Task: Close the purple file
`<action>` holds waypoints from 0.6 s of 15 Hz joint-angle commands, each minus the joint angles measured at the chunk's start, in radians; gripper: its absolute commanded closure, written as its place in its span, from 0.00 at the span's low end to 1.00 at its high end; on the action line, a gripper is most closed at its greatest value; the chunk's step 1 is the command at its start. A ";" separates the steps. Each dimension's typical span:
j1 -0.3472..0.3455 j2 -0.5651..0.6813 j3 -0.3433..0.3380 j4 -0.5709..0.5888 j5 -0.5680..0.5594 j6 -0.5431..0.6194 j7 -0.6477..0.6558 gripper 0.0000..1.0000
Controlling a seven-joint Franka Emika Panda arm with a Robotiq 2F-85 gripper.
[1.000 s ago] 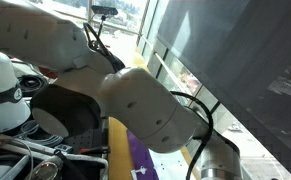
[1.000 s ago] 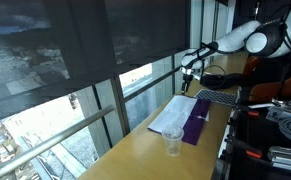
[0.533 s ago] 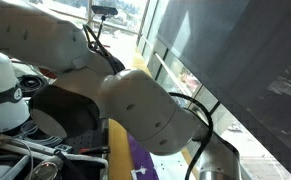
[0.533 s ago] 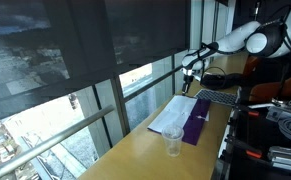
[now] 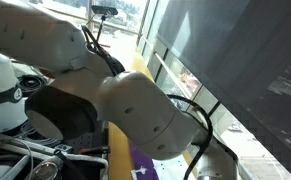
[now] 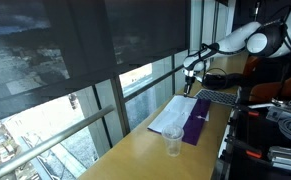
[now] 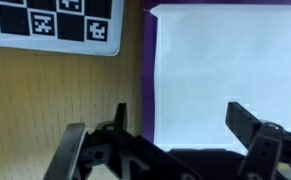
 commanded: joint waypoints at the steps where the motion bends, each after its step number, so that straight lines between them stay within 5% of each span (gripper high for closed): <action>1: -0.010 0.000 0.001 0.001 0.043 -0.012 -0.037 0.00; 4: -0.013 0.000 0.003 -0.005 0.050 -0.016 -0.043 0.00; 6: -0.014 0.000 0.004 -0.010 0.058 -0.018 -0.049 0.26; 9: -0.015 0.000 0.003 -0.015 0.061 -0.020 -0.053 0.51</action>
